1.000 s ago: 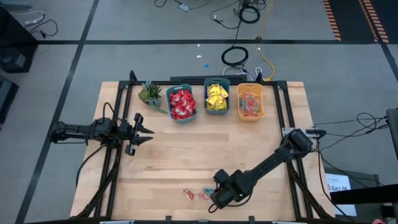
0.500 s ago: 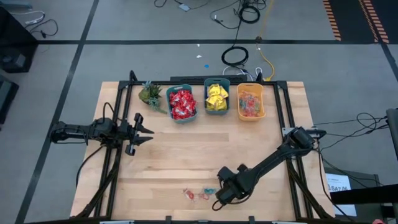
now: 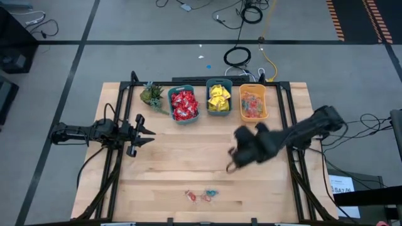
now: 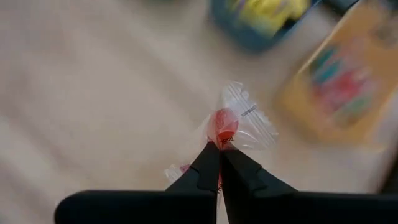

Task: Sort candy
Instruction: Put the red gummy candy into the yellow bin, then put the blue gummy candy into the yellow bin, then put the orange gummy candy into the yellow bin

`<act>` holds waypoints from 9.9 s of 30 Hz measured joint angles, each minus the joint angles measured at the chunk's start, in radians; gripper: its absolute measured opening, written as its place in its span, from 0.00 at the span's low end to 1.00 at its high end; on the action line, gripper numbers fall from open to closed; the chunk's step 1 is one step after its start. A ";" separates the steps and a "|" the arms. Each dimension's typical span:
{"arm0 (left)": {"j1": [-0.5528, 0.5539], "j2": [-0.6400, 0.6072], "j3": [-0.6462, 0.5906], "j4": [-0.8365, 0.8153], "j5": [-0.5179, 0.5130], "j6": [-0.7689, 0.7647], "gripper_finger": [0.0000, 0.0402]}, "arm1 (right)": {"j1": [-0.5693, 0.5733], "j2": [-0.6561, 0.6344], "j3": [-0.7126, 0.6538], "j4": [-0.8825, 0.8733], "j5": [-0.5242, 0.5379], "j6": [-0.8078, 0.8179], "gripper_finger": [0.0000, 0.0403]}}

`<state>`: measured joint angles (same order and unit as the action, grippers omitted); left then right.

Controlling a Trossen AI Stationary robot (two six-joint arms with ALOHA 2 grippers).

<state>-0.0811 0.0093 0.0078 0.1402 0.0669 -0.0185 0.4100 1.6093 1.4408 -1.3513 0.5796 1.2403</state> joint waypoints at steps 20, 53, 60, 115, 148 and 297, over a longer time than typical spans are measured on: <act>0.000 0.000 0.000 0.000 0.000 0.000 0.28 | -0.838 -0.374 -0.471 0.556 -0.158 -0.683 0.00; 0.000 0.000 0.000 0.000 0.000 0.000 0.28 | -1.008 -0.377 -0.519 0.708 -0.684 -1.167 0.44; 0.000 0.000 0.000 0.000 0.000 0.000 0.28 | -0.755 -0.377 -0.519 0.798 -0.738 -1.177 0.38; 0.000 0.000 0.000 0.000 0.000 0.000 0.28 | 0.159 0.507 -0.075 0.954 -0.410 -0.576 0.05; 0.000 0.000 0.000 0.000 0.000 0.000 0.28 | -0.528 -0.528 -0.727 0.923 -0.072 -0.758 0.01; 0.000 0.000 0.000 0.000 0.000 0.000 0.28 | -1.084 -0.293 -0.431 0.641 -0.423 -0.833 0.50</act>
<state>-0.0808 0.0093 0.0074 0.1402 0.0669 -0.0185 -0.6743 1.3159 1.0100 -0.7101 0.1570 0.4068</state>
